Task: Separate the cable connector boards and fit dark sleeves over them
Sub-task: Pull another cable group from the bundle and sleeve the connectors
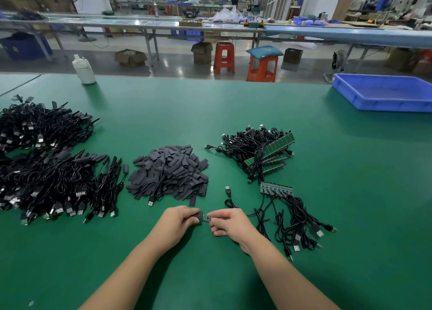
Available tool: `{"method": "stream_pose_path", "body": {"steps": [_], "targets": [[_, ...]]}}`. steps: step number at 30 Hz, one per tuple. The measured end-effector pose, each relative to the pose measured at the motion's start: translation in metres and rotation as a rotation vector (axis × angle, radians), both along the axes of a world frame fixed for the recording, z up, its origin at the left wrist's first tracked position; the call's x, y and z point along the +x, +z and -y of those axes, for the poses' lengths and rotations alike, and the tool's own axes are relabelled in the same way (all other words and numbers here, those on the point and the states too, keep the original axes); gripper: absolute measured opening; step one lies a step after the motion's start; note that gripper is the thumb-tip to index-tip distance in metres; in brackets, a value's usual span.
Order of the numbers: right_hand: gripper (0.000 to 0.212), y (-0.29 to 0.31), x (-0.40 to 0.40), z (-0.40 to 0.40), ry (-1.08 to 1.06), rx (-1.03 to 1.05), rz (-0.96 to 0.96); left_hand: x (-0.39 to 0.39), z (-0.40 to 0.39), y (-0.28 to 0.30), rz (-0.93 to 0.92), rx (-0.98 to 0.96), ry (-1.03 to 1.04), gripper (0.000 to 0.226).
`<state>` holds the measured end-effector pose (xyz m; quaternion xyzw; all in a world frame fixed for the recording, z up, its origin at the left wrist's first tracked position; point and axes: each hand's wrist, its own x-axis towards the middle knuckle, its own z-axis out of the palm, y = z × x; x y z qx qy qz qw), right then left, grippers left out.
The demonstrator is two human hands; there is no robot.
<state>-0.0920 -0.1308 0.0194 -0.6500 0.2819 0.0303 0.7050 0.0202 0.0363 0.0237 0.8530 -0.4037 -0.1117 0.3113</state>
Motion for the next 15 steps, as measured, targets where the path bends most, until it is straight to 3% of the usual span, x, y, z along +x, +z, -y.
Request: {"method": "stream_pose_path", "body": {"steps": [5,12,15], "targets": [[0.018,-0.0021,-0.0005,-0.0004,-0.003,0.008,0.002,0.001,-0.0011,0.0037,-0.04,0.011,-0.022,0.024],[0.017,-0.0019,-0.0007,-0.0007,-0.002,0.016,0.011,0.0026,-0.0015,0.0055,0.195,0.059,-0.116,0.022],[0.017,-0.0018,-0.0016,-0.0006,-0.001,0.022,0.018,0.0016,0.0,0.0039,0.206,0.076,-0.124,0.022]]}}
